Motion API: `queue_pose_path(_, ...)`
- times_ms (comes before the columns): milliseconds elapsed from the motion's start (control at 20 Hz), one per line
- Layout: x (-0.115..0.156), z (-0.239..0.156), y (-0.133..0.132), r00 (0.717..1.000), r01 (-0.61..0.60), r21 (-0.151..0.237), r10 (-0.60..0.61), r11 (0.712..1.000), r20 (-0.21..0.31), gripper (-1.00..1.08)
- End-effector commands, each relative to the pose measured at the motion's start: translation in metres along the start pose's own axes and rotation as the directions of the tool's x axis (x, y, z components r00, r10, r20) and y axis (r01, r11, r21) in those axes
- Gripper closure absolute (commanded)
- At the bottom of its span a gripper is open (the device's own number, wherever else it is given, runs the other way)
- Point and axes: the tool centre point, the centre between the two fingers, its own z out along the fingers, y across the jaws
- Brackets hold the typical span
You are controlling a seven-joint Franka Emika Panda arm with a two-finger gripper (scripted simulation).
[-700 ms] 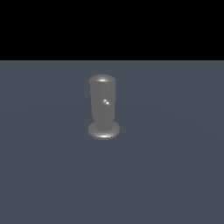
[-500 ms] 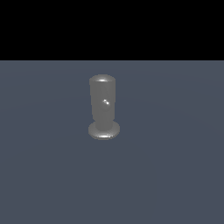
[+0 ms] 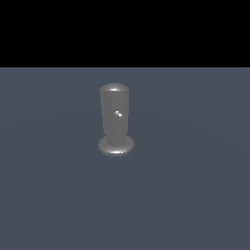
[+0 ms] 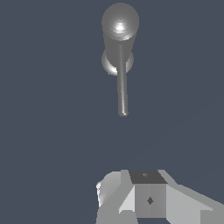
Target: Turn on the faucet by rotating a designated handle.
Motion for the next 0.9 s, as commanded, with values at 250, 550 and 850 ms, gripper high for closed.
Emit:
queue_pose_path(250, 0.010, 0.052, -0.009, 1.000, 0.009, -0.004, -0.009, 1.000, -0.006, 1.08)
queue_pose_path(550, 0.020, 0.101, -0.018, 1.000, 0.018, -0.007, -0.018, 1.000, -0.012, 1.08)
queue_pose_path(850, 0.031, 0.146, -0.027, 0.999, 0.027, -0.010, -0.027, 1.000, -0.017, 1.08)
